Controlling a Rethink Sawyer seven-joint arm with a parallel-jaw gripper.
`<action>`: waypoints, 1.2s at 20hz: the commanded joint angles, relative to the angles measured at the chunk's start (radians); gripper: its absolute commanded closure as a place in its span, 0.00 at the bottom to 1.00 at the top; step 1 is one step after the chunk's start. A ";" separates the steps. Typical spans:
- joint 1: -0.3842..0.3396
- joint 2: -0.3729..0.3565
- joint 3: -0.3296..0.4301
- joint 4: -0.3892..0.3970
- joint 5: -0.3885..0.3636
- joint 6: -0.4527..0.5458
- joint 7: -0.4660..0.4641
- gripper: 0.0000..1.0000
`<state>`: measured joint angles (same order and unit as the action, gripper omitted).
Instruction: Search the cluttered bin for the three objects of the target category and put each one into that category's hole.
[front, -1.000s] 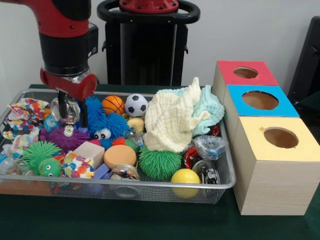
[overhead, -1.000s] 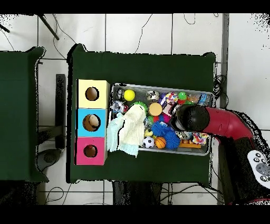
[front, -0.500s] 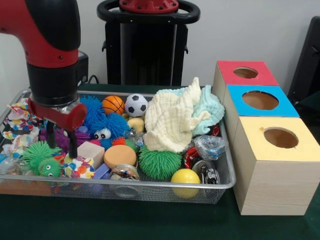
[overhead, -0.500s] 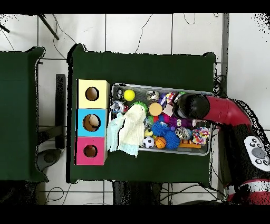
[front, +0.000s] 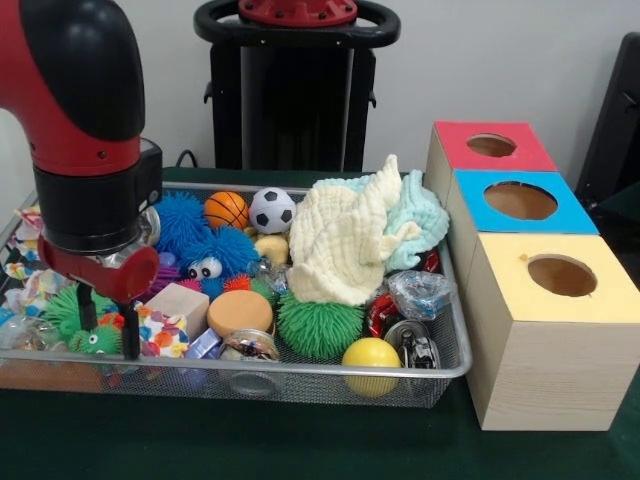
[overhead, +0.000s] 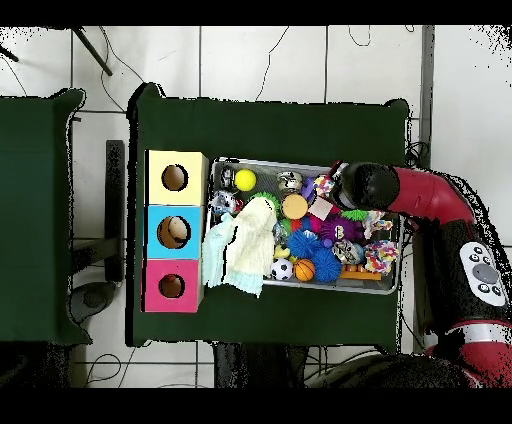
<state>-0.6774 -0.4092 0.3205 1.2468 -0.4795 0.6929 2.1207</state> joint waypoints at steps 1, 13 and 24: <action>0.017 0.100 0.065 -0.067 -0.088 -0.072 -0.196 0.00; 0.052 0.153 0.057 0.003 -0.090 -0.020 -0.190 0.00; 0.108 0.161 -0.001 0.082 -0.088 0.031 -0.139 0.00</action>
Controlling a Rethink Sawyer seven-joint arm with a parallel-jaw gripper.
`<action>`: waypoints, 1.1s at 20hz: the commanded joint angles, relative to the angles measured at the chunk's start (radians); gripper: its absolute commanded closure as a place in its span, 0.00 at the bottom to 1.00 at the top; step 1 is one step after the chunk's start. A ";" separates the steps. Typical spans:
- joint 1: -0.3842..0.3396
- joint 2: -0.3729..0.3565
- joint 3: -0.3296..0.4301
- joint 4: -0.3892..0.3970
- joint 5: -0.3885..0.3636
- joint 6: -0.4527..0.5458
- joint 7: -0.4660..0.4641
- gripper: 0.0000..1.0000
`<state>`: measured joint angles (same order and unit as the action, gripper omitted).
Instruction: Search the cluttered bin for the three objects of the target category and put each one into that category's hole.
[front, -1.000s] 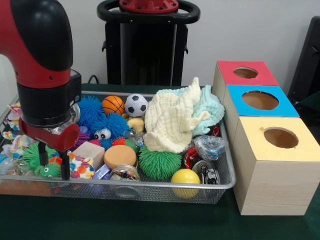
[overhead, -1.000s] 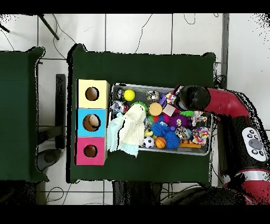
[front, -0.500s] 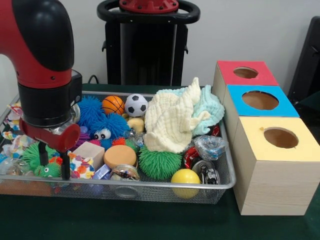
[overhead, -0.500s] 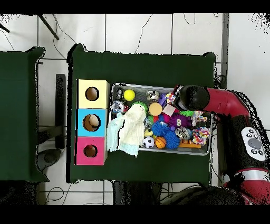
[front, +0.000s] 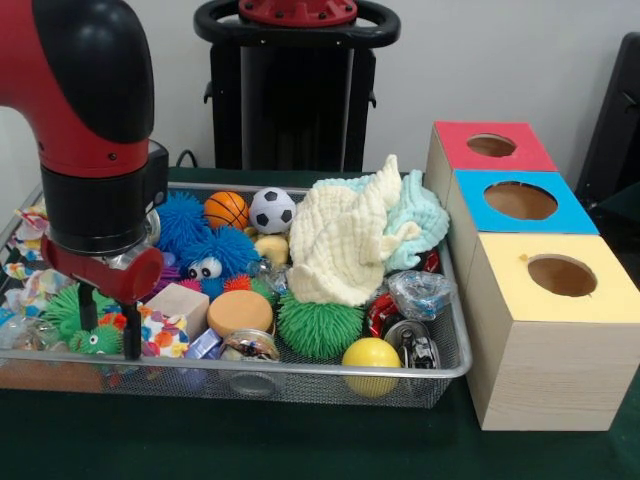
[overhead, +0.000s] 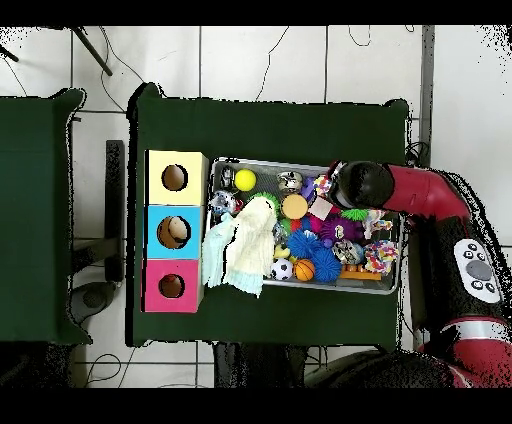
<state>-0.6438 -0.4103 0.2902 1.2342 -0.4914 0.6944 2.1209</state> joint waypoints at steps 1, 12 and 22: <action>0.078 0.152 0.023 0.109 -0.073 0.022 -0.128 0.00; 0.127 0.140 -0.034 0.202 -0.003 0.038 -0.016 0.00; 0.188 0.192 -0.088 0.256 0.029 -0.170 0.188 0.00</action>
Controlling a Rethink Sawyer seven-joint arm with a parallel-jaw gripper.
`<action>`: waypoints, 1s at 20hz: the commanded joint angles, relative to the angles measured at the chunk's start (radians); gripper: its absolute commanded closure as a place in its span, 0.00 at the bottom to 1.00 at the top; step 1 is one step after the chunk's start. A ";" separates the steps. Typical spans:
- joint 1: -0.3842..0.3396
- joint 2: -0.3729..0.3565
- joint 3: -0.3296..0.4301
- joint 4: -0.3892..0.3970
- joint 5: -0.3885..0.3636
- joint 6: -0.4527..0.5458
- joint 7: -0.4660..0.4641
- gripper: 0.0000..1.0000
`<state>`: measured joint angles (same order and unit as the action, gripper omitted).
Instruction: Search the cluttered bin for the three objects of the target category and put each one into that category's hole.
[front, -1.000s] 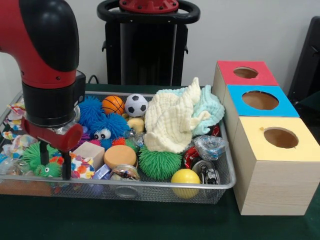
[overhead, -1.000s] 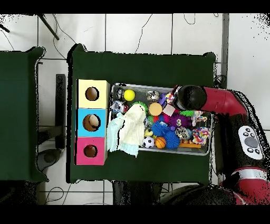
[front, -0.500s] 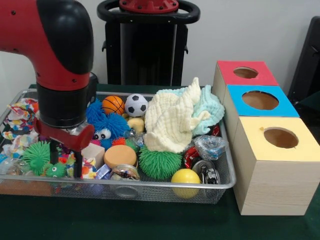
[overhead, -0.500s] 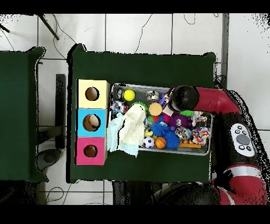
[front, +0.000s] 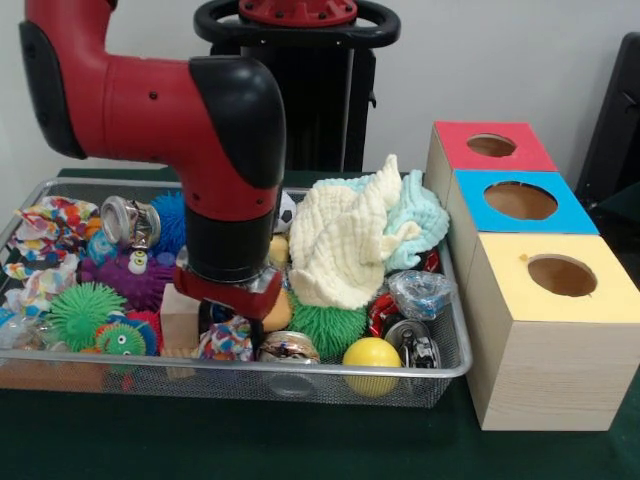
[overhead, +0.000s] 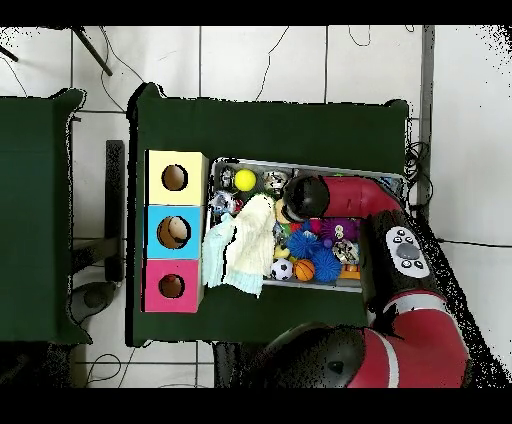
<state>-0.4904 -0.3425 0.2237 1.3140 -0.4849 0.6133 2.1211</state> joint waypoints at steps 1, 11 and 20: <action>0.042 0.118 -0.026 0.196 0.043 -0.092 0.211 0.00; 0.079 0.035 -0.052 0.309 0.222 -0.013 0.204 0.00; 0.124 -0.038 -0.097 0.357 0.320 0.001 0.199 0.00</action>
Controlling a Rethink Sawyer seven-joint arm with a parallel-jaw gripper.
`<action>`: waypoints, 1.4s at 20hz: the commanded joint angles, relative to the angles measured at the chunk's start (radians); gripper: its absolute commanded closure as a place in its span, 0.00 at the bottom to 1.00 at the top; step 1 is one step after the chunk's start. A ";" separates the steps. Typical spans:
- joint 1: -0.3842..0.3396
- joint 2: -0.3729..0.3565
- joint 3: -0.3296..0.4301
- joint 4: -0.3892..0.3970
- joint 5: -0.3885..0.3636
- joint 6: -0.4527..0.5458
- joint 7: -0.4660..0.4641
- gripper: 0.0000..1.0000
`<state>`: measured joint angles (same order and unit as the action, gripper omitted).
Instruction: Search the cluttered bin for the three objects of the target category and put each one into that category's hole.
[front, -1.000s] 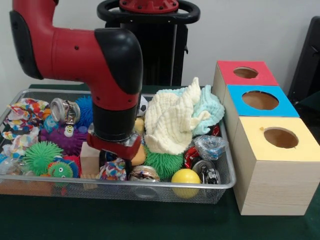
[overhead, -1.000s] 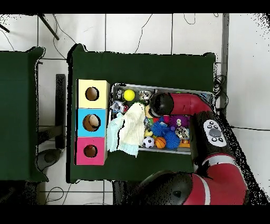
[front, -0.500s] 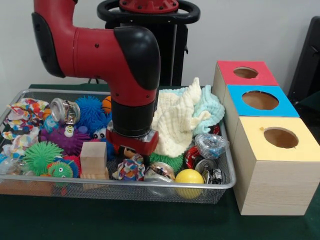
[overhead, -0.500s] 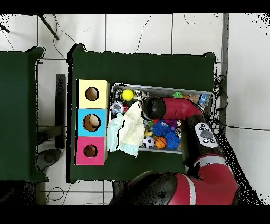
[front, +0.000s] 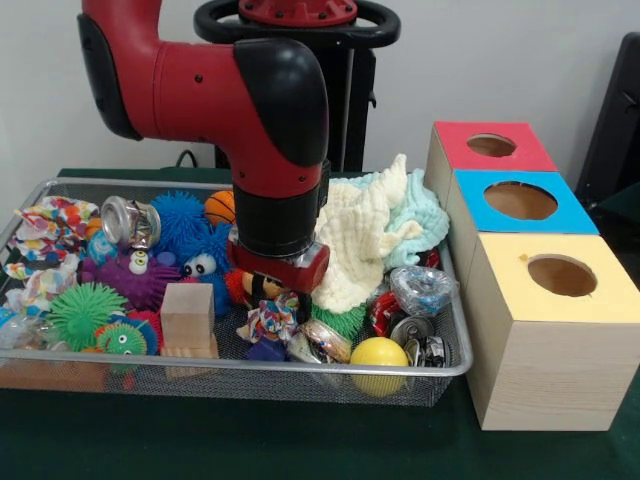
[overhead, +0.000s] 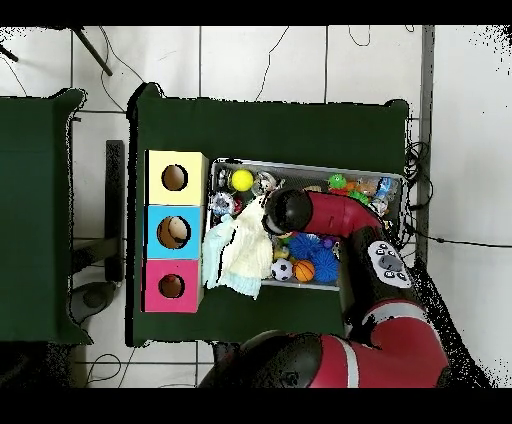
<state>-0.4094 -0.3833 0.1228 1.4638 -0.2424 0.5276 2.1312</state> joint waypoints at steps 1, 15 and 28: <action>0.037 -0.003 0.006 0.202 0.075 0.069 0.166 0.00; -0.016 -0.338 -0.005 0.010 0.037 0.372 -0.098 0.00; -0.069 -0.245 0.033 0.006 0.008 0.264 -0.044 0.00</action>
<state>-0.4646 -0.6753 0.0962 1.4477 -0.2219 0.8307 2.1314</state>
